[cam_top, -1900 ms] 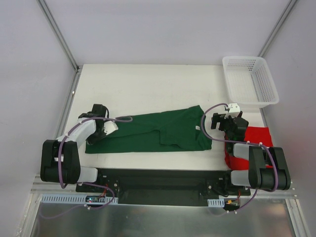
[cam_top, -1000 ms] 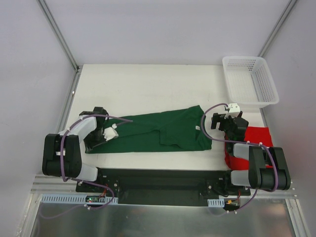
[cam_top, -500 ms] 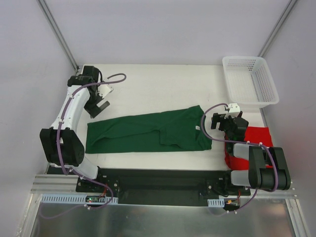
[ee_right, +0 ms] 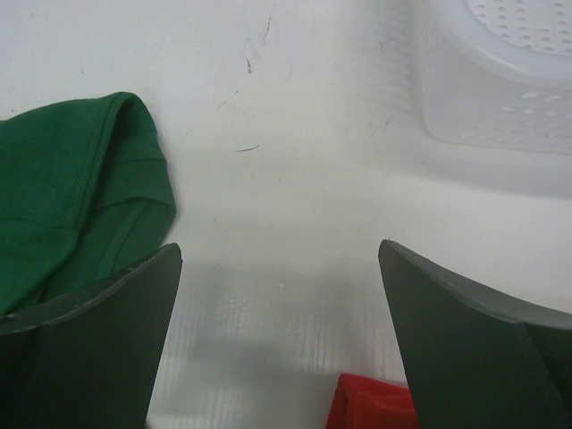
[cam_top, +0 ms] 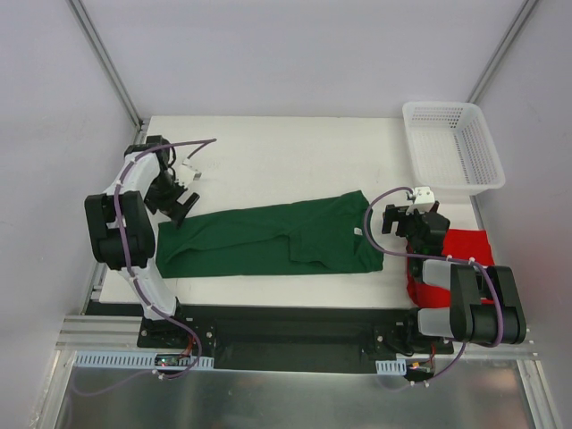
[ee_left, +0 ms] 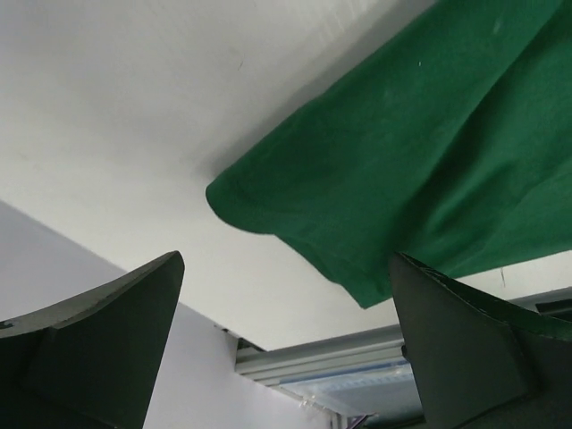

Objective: Fold and stack the t-shirts

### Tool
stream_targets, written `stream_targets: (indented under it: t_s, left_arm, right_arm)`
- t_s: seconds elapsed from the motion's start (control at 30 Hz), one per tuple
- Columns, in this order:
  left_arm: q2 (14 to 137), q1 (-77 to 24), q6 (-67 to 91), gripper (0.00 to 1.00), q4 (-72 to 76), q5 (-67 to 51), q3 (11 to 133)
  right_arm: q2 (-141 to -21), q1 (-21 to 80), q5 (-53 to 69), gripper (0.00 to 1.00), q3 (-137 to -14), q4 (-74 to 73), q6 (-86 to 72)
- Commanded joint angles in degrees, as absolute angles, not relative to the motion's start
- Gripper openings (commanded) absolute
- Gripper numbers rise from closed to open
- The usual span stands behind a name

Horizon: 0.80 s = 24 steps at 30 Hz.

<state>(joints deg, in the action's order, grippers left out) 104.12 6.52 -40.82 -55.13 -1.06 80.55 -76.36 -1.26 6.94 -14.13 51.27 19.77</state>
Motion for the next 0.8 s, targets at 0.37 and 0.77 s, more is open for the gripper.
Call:
stream_targets:
  t_s: [0.37,0.77]
  left_arm:
    - [116.89,7.21,-41.83,0.99,-52.74,-2.38,85.78]
    - [118.39,5.80,-43.16,0.00,-52.12,2.90,89.11]
  right_arm:
    - [-76.11,-1.23,8.26,0.96,-14.15,54.84,20.04]
    - [-76.20,-1.23,8.26,0.96,-14.15,54.76,19.95]
